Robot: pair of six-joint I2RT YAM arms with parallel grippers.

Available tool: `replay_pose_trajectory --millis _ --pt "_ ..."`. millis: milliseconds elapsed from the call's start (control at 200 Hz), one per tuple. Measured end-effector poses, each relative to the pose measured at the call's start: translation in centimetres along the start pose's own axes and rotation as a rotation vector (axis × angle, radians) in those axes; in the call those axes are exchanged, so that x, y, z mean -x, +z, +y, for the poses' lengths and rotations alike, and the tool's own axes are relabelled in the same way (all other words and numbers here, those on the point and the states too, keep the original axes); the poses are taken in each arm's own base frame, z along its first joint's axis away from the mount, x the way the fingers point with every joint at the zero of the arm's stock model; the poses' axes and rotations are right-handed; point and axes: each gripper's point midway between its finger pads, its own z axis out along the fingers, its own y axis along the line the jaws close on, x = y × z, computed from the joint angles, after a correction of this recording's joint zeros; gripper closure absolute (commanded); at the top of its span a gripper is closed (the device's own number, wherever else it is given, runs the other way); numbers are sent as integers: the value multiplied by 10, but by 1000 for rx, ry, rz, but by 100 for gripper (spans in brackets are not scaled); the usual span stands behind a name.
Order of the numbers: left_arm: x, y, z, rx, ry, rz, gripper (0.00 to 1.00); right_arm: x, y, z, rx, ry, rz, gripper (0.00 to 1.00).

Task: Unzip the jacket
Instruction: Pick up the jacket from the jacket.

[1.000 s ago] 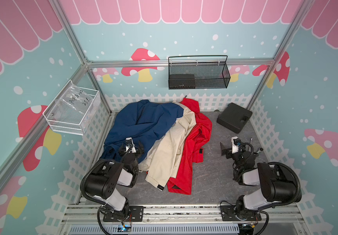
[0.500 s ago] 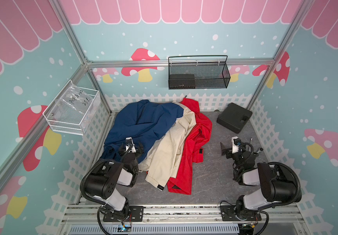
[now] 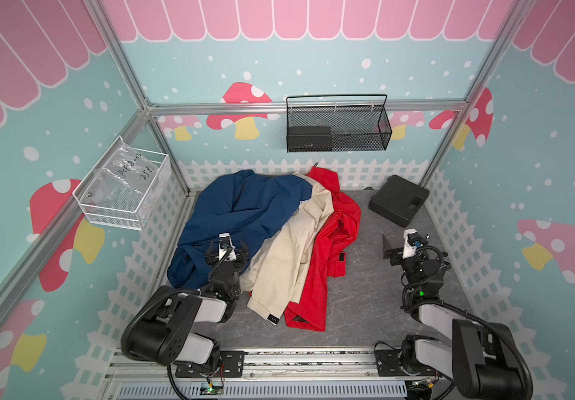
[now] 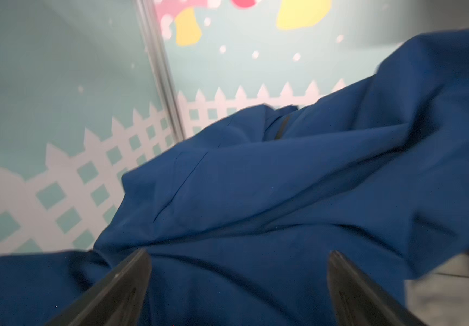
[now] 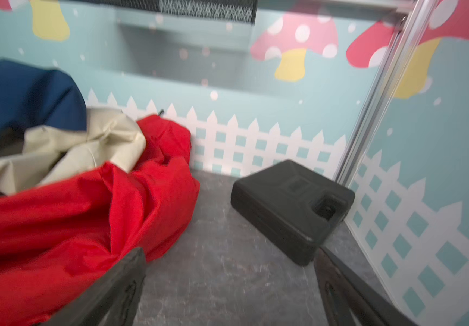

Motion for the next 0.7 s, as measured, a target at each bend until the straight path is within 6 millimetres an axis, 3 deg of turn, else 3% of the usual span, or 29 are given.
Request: replay_pose_trajectory --millis 100,195,255,320,395,470,600,701 --pt "82 -7 5 -9 -101 -88 1 26 9 4 47 97 -12 17" --pt "162 -23 35 14 -224 -165 1 39 22 19 145 175 33 19" --pt "190 -36 53 25 -274 -163 1 45 29 34 227 209 75 20" --pt "207 -45 69 38 -307 -125 1 48 33 56 330 237 128 20" --pt "208 -50 80 51 -311 -39 1 48 32 86 450 261 187 19" --pt "191 -50 87 62 -292 88 1 46 26 119 578 285 251 19" --pt "140 -45 100 104 -277 393 2 37 13 168 752 306 358 17" --pt "91 -46 106 122 -317 633 2 30 5 188 819 311 413 17"
